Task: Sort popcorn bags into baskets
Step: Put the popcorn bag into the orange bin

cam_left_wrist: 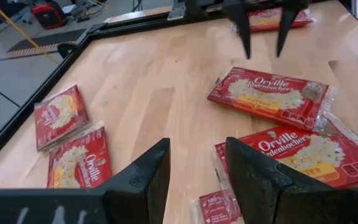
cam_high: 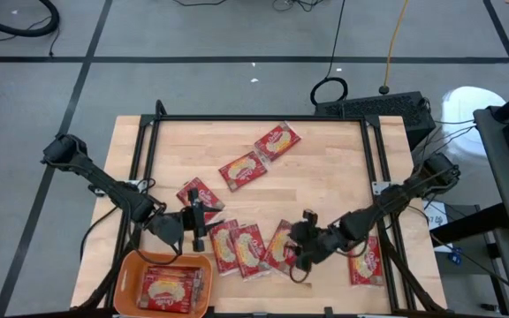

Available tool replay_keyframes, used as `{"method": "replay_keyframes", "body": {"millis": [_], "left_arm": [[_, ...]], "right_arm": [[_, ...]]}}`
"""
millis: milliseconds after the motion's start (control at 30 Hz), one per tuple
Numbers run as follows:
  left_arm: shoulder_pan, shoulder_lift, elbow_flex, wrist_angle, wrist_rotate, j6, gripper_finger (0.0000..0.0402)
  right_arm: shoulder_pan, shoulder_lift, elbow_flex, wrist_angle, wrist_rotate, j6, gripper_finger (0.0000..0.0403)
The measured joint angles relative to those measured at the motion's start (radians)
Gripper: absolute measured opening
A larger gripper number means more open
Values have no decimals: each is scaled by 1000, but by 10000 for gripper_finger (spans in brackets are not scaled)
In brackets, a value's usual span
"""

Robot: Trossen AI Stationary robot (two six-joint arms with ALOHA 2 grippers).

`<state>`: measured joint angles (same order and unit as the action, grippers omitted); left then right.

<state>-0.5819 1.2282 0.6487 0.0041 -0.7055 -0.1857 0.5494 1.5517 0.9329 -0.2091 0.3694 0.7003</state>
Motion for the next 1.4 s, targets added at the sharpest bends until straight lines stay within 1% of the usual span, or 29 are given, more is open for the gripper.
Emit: {"method": "replay_keyframes", "body": {"millis": [167,300,367,500,600,900,1000,1200,1400], "left_arm": [[-1,0,0,1,0,-4,159],[-1,0,0,1,1,-26,159],[-1,0,0,1,1,-30,159],[-1,0,0,1,1,-44,159],[-1,0,0,1,2,-53,159],[-1,0,0,1,2,-59,159],[-1,0,0,5,2,-60,159],[-1,0,0,7,1,-56,159],[5,0,0,7,1,-54,159]], "right_arm": [[35,0,23,-168,-48,55,171],[47,2,21,-285,-55,47,171],[47,2,12,-315,-56,27,171],[40,2,-31,-314,-54,-10,171],[25,2,-79,-275,-59,-30,171],[-20,2,-197,-66,-65,-123,171],[-33,1,-229,6,-127,-118,169],[-38,-1,-261,115,-260,-14,149],[-37,4,-265,210,-279,-18,122]]}}
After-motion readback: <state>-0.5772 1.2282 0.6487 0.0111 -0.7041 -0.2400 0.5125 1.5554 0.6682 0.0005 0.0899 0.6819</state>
